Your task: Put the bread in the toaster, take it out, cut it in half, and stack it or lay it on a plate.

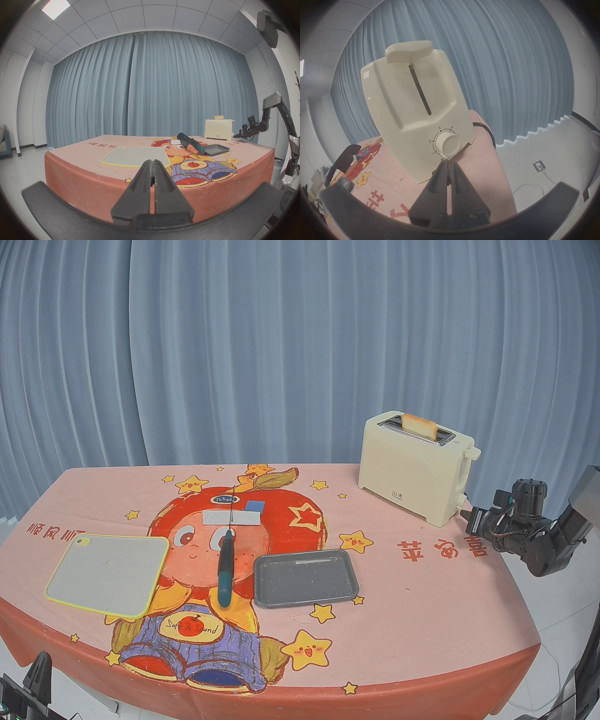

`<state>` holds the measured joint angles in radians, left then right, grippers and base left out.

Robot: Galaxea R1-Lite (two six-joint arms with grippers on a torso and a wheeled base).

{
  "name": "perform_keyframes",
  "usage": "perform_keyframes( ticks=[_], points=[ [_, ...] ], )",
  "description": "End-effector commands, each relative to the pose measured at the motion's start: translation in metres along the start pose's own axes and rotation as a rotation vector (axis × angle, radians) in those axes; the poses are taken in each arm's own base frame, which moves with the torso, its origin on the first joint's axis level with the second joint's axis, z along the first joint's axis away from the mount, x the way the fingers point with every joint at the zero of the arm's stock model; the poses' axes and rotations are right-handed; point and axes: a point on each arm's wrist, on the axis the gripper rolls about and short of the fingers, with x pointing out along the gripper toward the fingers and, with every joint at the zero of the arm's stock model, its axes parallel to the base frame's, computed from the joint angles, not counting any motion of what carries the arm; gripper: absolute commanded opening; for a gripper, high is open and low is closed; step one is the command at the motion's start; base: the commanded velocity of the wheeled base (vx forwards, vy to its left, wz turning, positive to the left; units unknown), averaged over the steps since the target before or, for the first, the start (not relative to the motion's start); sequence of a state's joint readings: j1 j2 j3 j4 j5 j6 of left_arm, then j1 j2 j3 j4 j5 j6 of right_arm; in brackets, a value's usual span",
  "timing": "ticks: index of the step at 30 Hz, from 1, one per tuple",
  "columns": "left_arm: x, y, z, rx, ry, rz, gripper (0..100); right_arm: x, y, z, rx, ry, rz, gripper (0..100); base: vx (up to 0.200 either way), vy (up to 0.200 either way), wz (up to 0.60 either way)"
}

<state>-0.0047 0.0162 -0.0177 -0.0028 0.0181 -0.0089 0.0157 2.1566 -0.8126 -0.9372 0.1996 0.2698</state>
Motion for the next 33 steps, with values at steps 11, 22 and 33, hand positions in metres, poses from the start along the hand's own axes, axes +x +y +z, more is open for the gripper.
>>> perform_keyframes(
  ticks=[11,22,33],
  points=[
    [0.0012,0.0,-0.0049,0.0,0.017,0.001,0,0.0043,0.0001,0.002,0.004,-0.014,0.006,0,0.0,0.0,0.0],
    [0.0012,0.0,-0.0049,0.0,0.017,0.001,0,0.0026,0.0046,0.0039,0.021,-0.02,0.016,0,0.0,0.0,0.0],
    [0.0012,0.0,-0.0049,0.0,0.017,0.001,0,0.0022,0.0047,0.004,0.021,-0.02,0.016,0,0.0,0.0,0.0]
  ],
)
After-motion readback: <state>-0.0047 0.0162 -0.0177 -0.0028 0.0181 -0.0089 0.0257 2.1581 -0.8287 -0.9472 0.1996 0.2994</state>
